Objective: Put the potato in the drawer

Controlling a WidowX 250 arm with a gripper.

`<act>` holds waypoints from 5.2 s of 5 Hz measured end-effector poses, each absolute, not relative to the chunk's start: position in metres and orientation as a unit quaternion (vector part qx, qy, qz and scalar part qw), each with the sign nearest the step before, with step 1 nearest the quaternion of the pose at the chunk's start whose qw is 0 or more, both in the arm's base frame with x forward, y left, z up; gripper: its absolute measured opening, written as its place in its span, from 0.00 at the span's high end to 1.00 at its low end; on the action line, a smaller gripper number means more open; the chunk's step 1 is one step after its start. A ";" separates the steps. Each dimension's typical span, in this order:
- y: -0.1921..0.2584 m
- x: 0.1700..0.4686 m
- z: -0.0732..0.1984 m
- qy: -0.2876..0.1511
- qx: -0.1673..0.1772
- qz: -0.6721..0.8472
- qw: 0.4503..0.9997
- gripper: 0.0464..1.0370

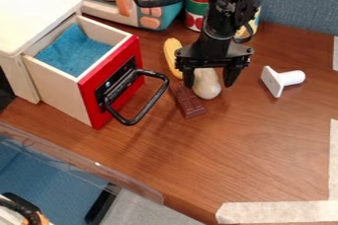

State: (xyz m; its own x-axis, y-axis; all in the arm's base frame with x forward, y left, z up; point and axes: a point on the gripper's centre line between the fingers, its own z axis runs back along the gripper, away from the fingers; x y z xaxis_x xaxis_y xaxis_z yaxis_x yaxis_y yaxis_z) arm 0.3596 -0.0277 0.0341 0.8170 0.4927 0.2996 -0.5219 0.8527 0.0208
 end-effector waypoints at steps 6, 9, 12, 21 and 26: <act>-0.035 0.368 0.043 -0.164 0.004 0.282 0.945 0.18; -0.025 0.341 0.116 -0.195 -0.022 0.305 0.932 0.18; 0.037 0.323 0.131 -0.187 0.036 0.408 0.893 0.18; 0.151 0.290 0.117 -0.145 0.165 0.548 0.807 0.03; 0.123 0.290 0.137 -0.108 0.029 0.491 0.864 0.04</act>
State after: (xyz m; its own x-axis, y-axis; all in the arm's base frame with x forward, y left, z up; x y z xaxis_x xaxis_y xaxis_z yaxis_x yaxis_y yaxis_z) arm 0.2898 0.1233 0.1374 0.4952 0.8416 0.2155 -0.8544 0.5168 -0.0551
